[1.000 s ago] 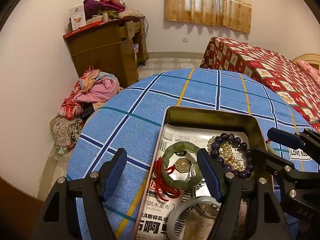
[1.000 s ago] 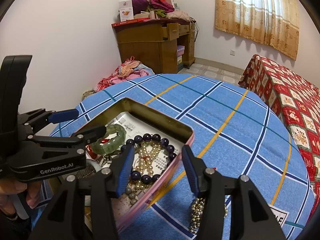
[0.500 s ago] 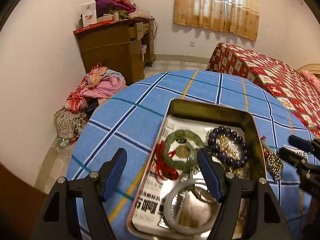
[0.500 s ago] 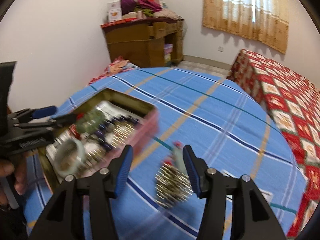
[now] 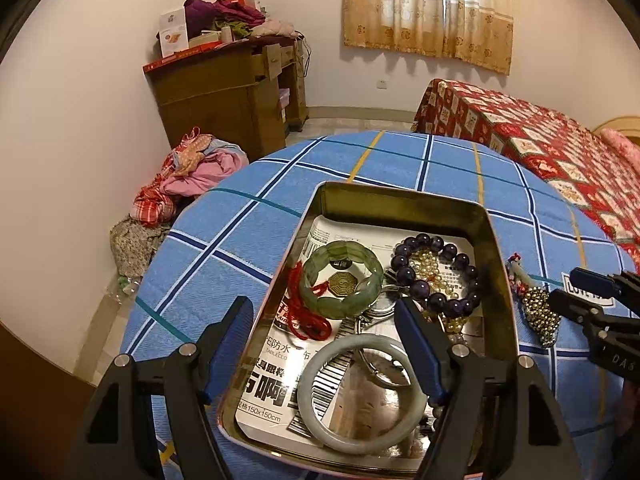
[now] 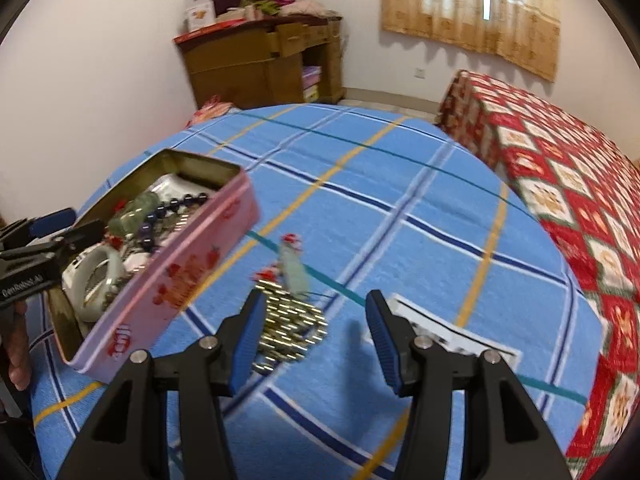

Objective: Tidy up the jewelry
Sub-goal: 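Move both tools back to the gold bead chain and red-cord jade pendant, then grasp the gold bead chain with the right tool while the left tool grasps the red-cord jade pendant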

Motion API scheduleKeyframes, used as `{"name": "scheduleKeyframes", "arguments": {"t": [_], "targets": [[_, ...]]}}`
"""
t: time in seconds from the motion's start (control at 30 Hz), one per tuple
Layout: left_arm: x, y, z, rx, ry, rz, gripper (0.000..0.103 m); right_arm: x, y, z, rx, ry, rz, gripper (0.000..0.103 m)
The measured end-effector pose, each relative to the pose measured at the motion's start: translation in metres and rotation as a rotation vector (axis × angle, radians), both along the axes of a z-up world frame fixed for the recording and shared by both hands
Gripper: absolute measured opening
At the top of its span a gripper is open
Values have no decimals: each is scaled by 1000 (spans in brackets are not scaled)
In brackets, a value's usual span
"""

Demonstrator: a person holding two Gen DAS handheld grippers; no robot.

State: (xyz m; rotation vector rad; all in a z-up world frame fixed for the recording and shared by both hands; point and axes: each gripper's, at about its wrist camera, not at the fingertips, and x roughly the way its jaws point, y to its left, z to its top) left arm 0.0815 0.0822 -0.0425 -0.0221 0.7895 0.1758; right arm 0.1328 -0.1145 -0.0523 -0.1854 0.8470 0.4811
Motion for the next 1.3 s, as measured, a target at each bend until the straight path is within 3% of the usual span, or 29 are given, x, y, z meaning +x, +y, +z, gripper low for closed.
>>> {"name": "scheduleKeyframes", "arguments": {"t": [0.07, 0.17, 0.23, 0.57, 0.7, 0.9, 0.97, 1.07, 1.3], "targets": [[-1, 1, 2, -12, -5, 2, 73, 0, 5, -7, -23, 23, 18, 54], [-4, -2, 10, 13, -32, 0, 73, -6, 5, -15, -58, 36, 27, 22], [-7, -9, 17, 16, -54, -18, 73, -10, -4, -12, -53, 39, 9, 14], [1, -91, 37, 3, -89, -255, 73, -13, -83, -9, -86, -24, -219, 13], [15, -128, 27, 46, -56, -321, 73, -11, -84, -11, -68, -44, -236, 13], [42, -160, -4, 37, 52, -352, 58, -7, -96, -10, 27, -23, -259, 13], [48, -164, -14, 37, 75, -350, 57, -7, -96, -10, 37, -22, -261, 13], [54, -165, -27, 22, 111, -344, 47, -8, -96, -10, 37, -23, -258, 13], [60, -162, -38, -15, 121, -337, 46, -8, -97, -11, 46, -15, -246, 14]]}}
